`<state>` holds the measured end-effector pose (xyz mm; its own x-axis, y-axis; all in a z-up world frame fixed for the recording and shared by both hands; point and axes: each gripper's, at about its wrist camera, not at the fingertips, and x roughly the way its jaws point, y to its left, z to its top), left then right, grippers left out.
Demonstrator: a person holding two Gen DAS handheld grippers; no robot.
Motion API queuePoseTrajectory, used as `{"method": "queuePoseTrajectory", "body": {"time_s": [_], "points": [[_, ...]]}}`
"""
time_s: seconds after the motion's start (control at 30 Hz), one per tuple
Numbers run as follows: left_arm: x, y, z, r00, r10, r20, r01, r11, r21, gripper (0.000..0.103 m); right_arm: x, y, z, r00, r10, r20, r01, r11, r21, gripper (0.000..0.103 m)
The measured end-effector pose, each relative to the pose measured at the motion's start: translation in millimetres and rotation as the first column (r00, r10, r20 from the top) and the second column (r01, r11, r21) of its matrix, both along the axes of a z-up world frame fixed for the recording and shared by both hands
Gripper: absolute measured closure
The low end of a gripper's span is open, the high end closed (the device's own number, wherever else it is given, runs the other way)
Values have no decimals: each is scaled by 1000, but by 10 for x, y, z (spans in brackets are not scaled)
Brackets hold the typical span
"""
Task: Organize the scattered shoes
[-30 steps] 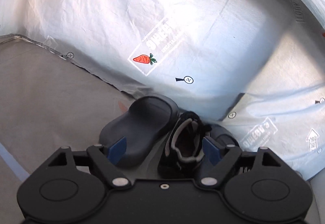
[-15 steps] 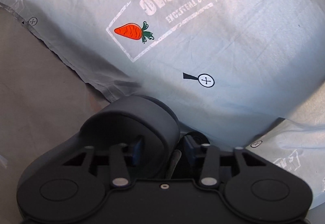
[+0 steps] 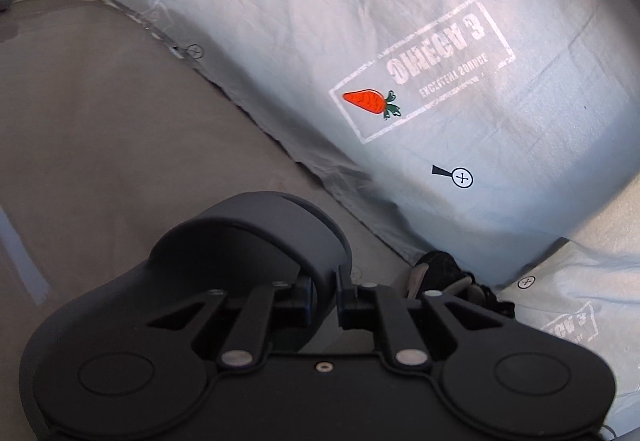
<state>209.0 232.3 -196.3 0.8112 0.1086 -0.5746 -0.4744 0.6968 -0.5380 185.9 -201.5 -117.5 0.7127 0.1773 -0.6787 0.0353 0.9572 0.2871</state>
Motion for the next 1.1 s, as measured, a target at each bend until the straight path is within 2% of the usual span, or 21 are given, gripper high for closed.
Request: {"method": "queuePoseTrajectory", "body": {"time_s": [0.13, 0.27, 0.33, 0.5, 0.67, 0.7, 0.73, 0.77, 0.83, 1.0, 1.1], "points": [[-767, -183, 13, 999, 12, -37, -13, 999, -36, 91, -43, 34, 63, 1000, -12, 0, 12, 998, 66, 7], [-1255, -512, 140, 997, -11, -77, 5, 997, -72, 91, -89, 116, 170, 1000, 12, 25, -14, 996, 86, 7], [-1440, -725, 169, 993, -52, -105, 41, 994, -100, 92, -112, 172, 218, 999, 34, 41, -37, 996, 76, 7], [-1654, -1171, 155, 984, -133, -119, 115, 982, -150, 92, -179, 255, 320, 995, 76, 57, -82, 992, 95, 7], [-1615, -1467, 165, 971, -198, -131, 173, 968, -179, 91, -234, 215, 400, 995, 74, 70, -81, 991, 103, 7], [-1604, -1515, 171, 969, -206, -135, 180, 966, -184, 90, -242, 188, 410, 995, 67, 71, -75, 992, 105, 7], [-1594, -1563, 177, 967, -215, -140, 187, 964, -189, 84, -246, 157, 414, 996, 59, 72, -67, 992, 107, 7], [-1581, -1595, 199, 962, -232, -145, 203, 961, -188, 70, -247, 132, 413, 996, 52, 73, -60, 992, 108, 7], [-1552, -1645, 259, 950, -267, -165, 237, 954, -183, 48, -234, 67, 411, 997, 35, 70, -42, 993, 111, 7], [-1630, -1644, 481, 918, -352, -184, 326, 932, -158, 48, -181, -81, 374, 998, -11, 56, 4, 992, 126, 7], [-1725, -1606, 677, 909, -394, -135, 384, 918, -98, 48, -144, -121, 328, 999, -24, 46, 17, 990, 138, 7]]}}
